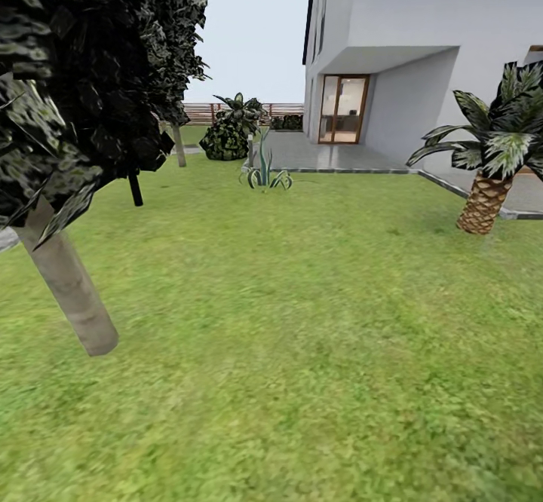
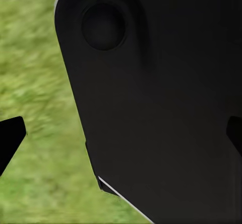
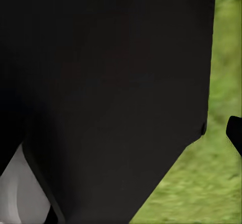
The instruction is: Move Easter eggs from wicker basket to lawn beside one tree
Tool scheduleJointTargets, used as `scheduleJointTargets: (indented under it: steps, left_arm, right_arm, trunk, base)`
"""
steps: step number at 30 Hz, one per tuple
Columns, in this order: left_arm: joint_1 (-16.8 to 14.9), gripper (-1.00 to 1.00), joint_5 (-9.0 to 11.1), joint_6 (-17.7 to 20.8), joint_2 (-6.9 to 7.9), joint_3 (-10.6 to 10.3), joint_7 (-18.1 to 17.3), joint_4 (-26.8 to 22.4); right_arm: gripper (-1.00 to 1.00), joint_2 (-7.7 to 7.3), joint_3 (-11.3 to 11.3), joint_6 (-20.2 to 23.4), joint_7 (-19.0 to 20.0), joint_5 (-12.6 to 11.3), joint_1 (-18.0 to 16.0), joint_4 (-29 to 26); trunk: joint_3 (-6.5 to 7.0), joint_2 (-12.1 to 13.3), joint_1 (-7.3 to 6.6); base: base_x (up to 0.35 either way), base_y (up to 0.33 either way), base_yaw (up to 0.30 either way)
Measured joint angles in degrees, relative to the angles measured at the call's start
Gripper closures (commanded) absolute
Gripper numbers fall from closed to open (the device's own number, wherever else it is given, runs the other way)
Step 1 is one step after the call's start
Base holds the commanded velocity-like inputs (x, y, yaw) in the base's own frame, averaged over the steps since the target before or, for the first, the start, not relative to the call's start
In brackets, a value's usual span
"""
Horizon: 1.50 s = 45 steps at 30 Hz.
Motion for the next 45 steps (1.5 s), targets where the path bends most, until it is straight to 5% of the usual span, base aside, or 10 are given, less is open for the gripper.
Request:
scheduleJointTargets:
  steps: [32,45]
  left_arm:
    - [0.0,-1.00,-1.6,-1.0,0.00,0.0,0.1,0.0]
    - [0.0,-1.00,-1.7,-1.5,0.00,0.0,0.1,0.0]
  right_arm:
    - [-1.00,0.49,0.1,-0.1,0.0,-0.1,0.0,0.1]
    - [-1.00,2.13,0.3,0.0,0.0,0.2,0.0,0.9]
  trunk:
    - [0.54,0.0,0.00]
    - [0.56,0.0,0.00]
  base:
    - [0.337,0.000,-0.091]
    - [0.337,0.000,0.007]
